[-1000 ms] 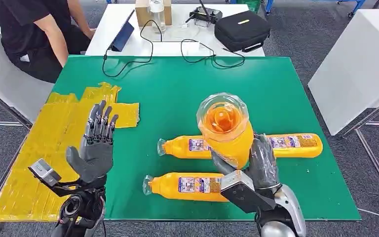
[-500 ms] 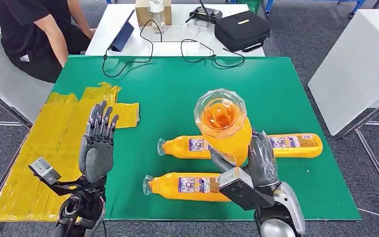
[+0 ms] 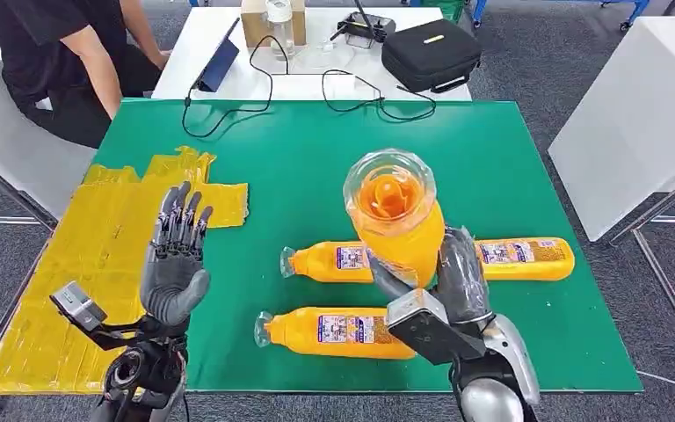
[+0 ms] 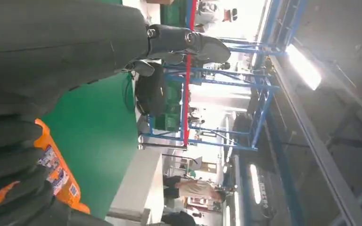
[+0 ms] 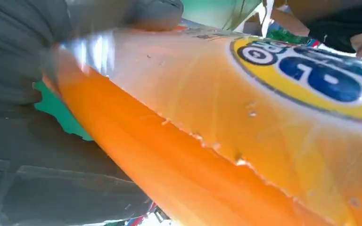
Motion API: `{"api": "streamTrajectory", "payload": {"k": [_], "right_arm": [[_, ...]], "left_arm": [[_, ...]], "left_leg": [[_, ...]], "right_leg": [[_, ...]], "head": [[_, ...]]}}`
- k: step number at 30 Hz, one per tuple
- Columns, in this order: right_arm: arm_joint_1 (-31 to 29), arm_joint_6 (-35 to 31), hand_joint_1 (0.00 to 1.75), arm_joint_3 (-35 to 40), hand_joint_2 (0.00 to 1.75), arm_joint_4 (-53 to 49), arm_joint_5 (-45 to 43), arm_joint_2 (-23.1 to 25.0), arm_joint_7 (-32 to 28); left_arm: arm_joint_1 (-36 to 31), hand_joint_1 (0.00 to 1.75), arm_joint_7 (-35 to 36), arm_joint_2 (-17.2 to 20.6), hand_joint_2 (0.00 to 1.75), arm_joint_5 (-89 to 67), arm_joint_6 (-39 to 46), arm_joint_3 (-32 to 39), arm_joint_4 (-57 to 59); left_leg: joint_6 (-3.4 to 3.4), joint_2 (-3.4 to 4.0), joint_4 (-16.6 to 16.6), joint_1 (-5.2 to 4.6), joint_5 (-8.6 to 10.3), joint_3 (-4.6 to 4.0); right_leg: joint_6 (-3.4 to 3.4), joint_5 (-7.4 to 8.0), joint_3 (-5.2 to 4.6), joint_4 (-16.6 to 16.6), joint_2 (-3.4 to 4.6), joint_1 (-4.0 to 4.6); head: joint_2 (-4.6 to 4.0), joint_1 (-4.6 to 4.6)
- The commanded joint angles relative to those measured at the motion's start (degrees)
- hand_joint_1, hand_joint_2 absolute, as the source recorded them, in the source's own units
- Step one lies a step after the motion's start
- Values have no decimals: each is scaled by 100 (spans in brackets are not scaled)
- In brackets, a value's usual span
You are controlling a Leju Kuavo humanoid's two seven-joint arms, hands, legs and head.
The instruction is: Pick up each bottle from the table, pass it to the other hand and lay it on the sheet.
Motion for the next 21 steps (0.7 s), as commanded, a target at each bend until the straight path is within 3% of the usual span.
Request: {"api": "streamTrajectory", "payload": {"k": [1,6,13,21], "right_arm": [[-1026,149,162,244,175,1472,-239,284,289],[-1315,207,162,432,175,2152,-208,469,366],[-1324,287,161,703,175,2248,-124,546,390],[-1736,488,159,1449,175,2924,-4,911,339]], "left_arm": [[-435,0,100,-91,175,234,-72,-244,679],[-601,0,89,-42,175,318,-58,-448,883],[-516,0,86,22,175,395,-22,-468,745],[-68,0,134,127,175,391,255,-307,286]], "left_leg": [[6,16,-10,-1,-3,33],[5,12,-11,1,0,37],[5,12,-9,0,-4,34],[2,42,-7,-1,-7,30]], "right_leg": [[-16,1,30,-11,4,4],[-16,1,35,-13,-1,6],[-15,-4,32,-9,0,6],[-17,3,19,-4,31,4]], "head": [[0,0],[0,0],[0,0],[0,2]]}}
